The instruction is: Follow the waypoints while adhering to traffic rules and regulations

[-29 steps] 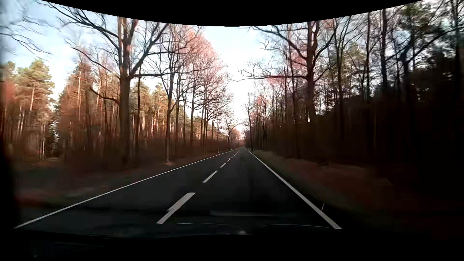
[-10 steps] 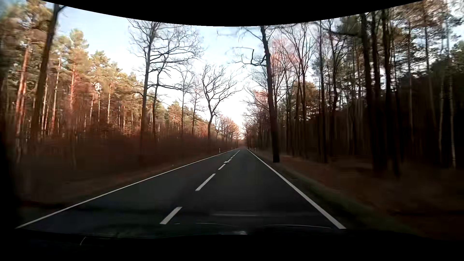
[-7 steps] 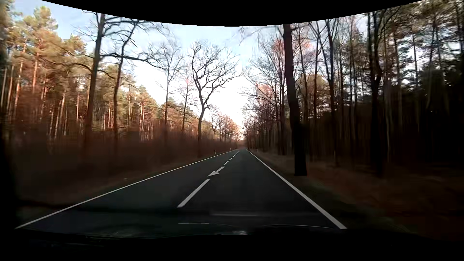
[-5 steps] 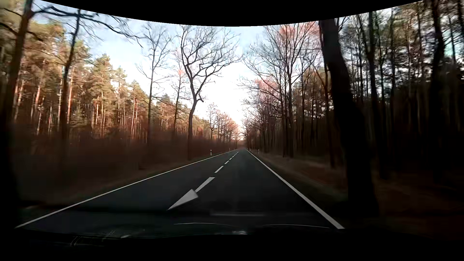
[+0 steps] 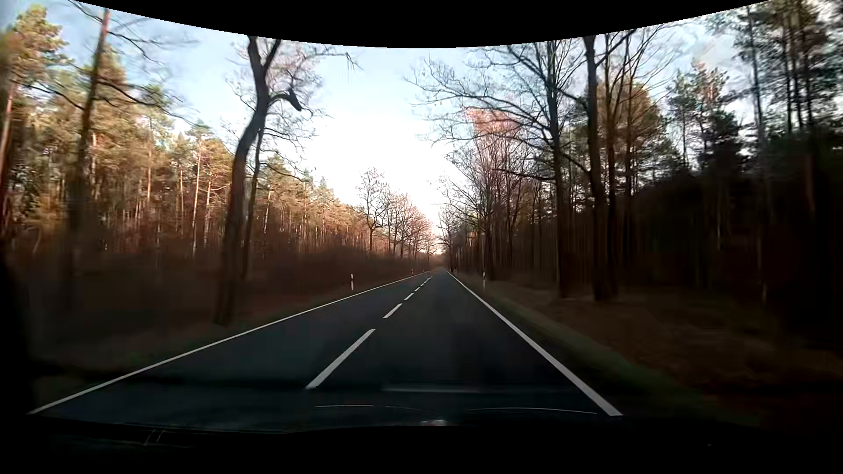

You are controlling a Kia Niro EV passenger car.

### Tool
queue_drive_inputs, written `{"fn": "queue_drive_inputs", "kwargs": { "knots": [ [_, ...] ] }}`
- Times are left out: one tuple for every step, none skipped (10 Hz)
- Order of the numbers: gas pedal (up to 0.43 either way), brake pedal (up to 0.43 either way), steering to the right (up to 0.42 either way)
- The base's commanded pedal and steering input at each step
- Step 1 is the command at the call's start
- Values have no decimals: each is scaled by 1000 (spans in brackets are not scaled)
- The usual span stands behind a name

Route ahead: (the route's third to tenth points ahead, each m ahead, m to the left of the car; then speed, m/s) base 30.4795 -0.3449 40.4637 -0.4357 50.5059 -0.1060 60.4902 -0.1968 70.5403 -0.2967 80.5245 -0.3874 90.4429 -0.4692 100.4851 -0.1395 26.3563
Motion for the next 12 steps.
{"fn": "queue_drive_inputs", "kwargs": {
  "knots": [
    [209,0,-1],
    [209,0,-1],
    [209,0,-1],
    [209,0,-1],
    [209,0,-1],
    [209,0,-1],
    [209,0,-1],
    [197,0,-1],
    [197,0,-2],
    [197,0,-1],
    [197,0,-2],
    [197,0,-2]
  ]
}}
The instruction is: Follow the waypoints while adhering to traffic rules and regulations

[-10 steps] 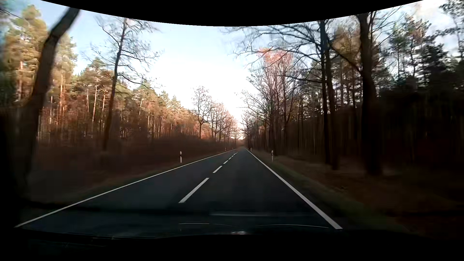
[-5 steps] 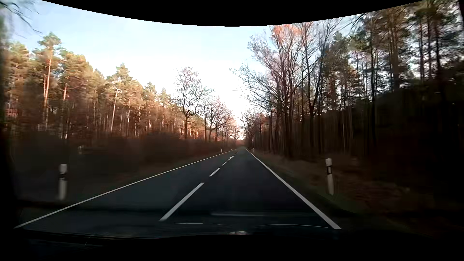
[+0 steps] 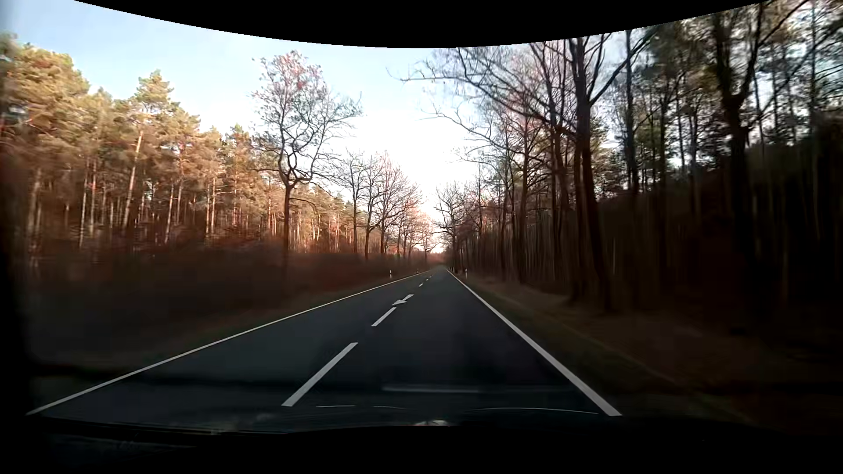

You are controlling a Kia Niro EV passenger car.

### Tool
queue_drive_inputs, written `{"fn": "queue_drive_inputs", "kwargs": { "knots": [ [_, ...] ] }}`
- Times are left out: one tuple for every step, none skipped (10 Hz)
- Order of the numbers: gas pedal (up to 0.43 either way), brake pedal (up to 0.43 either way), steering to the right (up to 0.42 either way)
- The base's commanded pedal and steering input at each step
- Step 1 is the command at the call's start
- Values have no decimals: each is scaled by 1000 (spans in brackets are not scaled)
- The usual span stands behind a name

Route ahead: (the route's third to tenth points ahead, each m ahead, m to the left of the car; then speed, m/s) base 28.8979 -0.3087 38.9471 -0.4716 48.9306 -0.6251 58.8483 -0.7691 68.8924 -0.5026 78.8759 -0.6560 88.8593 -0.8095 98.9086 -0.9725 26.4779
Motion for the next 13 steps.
{"fn": "queue_drive_inputs", "kwargs": {
  "knots": [
    [197,0,-2],
    [197,0,-2],
    [197,0,-2],
    [197,0,-2],
    [197,0,-2],
    [197,0,-2],
    [197,0,-2],
    [197,0,-2],
    [197,0,-2],
    [197,0,-2],
    [197,0,-2],
    [197,0,-2],
    [197,0,-2]
  ]
}}
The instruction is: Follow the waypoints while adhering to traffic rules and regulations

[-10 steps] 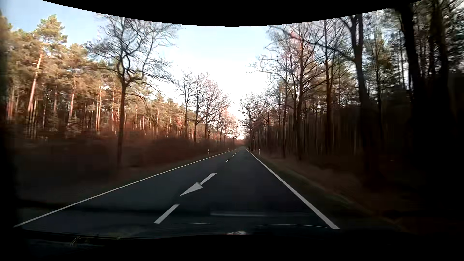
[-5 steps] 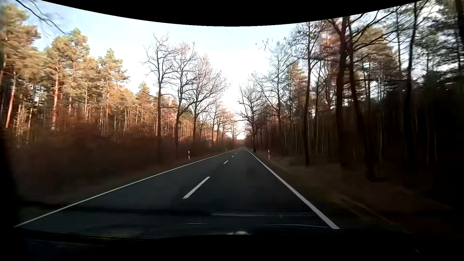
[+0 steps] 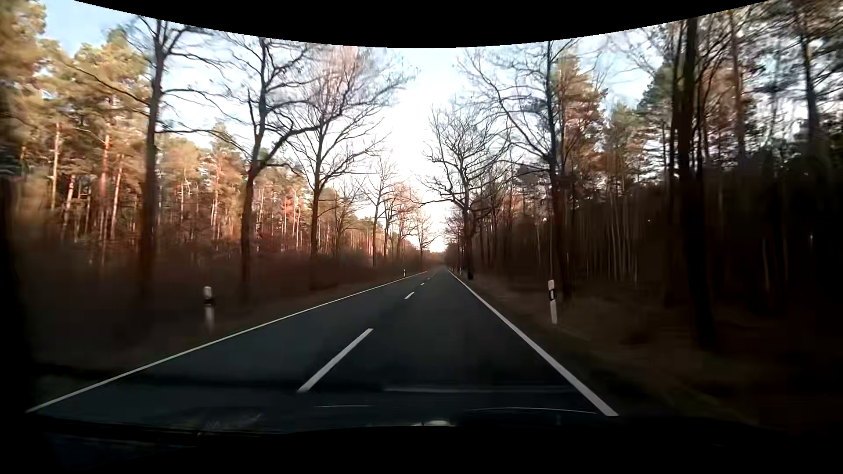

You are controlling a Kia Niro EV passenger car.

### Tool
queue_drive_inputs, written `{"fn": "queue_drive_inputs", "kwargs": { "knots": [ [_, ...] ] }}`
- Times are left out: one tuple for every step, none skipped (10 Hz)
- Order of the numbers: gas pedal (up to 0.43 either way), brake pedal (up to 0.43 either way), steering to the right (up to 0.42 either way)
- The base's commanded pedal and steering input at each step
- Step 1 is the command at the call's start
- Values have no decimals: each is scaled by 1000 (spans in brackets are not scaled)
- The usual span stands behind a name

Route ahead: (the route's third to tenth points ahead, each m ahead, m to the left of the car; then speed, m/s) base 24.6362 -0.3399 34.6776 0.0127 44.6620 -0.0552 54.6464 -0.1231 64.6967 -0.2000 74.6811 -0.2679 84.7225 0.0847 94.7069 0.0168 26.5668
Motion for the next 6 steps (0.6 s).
{"fn": "queue_drive_inputs", "kwargs": {
  "knots": [
    [197,0,-2],
    [197,0,-2],
    [197,0,-2],
    [197,0,-2],
    [197,0,-2],
    [197,0,-2]
  ]
}}
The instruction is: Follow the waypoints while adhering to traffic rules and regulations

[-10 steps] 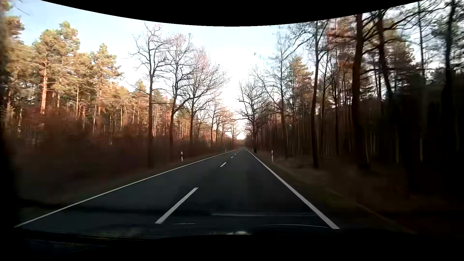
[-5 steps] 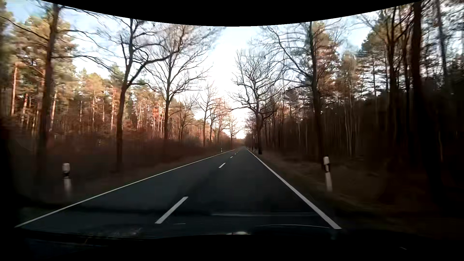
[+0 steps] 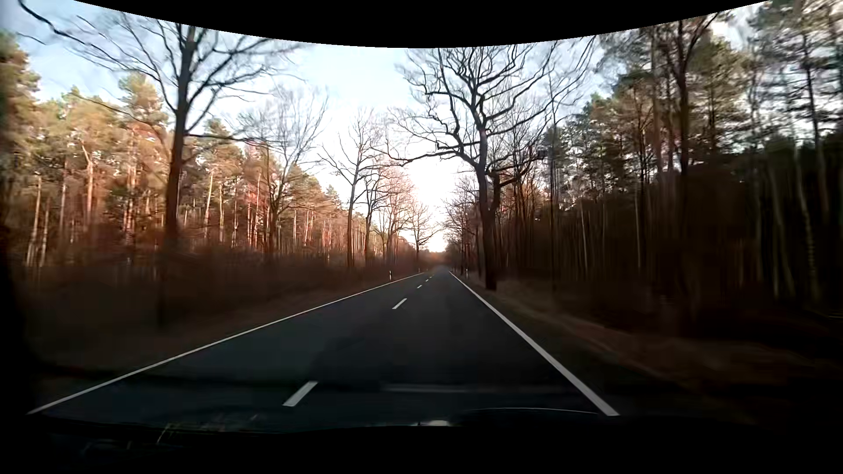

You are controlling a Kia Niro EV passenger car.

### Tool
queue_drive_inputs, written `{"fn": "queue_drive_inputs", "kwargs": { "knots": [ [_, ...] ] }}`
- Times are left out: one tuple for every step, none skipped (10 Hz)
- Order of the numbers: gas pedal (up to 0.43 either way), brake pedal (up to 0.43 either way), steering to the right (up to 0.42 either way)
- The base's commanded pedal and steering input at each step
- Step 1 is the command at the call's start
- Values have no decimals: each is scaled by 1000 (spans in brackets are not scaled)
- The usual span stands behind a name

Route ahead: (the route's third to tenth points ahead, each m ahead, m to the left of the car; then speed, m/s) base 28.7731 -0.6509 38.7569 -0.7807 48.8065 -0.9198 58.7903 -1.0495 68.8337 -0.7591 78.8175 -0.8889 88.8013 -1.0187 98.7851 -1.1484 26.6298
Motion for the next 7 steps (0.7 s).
{"fn": "queue_drive_inputs", "kwargs": {
  "knots": [
    [197,0,-2],
    [197,0,-2],
    [197,0,-2],
    [197,0,-2],
    [197,0,-2],
    [197,0,-2],
    [197,0,-2]
  ]
}}
